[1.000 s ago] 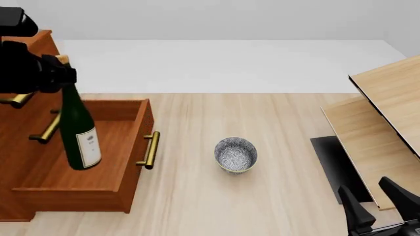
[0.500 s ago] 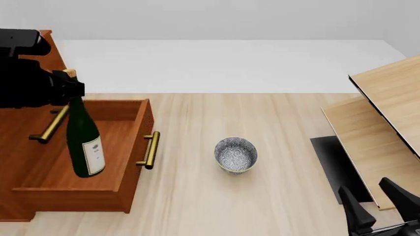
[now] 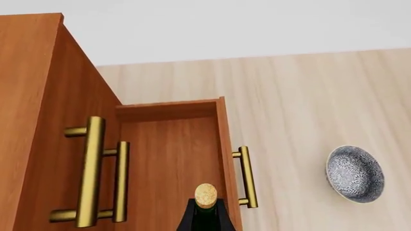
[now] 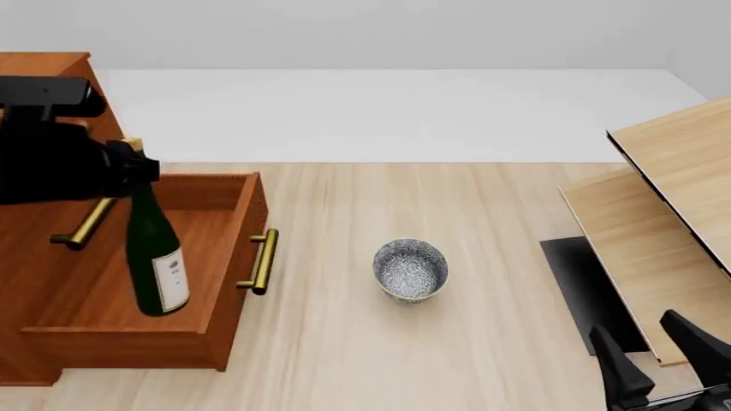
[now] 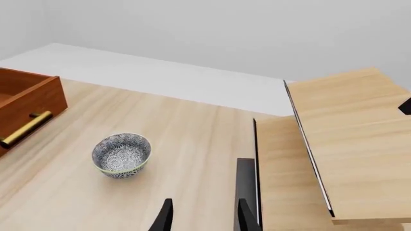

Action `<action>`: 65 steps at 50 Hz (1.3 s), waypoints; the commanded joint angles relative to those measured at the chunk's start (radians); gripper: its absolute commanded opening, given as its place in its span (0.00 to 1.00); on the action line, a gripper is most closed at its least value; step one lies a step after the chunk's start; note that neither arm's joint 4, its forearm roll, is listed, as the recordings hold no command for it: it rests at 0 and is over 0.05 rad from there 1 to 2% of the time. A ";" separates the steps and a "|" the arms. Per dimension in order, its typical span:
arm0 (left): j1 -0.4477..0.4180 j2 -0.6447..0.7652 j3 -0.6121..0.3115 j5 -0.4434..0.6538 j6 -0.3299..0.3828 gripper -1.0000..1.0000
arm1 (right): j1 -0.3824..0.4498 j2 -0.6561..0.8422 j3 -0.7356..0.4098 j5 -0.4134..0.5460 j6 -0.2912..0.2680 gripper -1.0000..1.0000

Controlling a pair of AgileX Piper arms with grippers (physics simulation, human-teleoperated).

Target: Put the wine bottle in the bottom drawer of the cabinet.

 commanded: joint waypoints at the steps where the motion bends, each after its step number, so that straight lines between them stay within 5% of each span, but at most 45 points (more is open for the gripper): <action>1: -0.002 0.008 0.043 -0.045 -0.002 0.00 | -0.003 0.002 0.000 0.000 0.002 1.00; 65: -0.039 0.077 0.167 -0.154 -0.031 0.00 | -0.007 -0.018 0.000 0.027 -0.003 1.00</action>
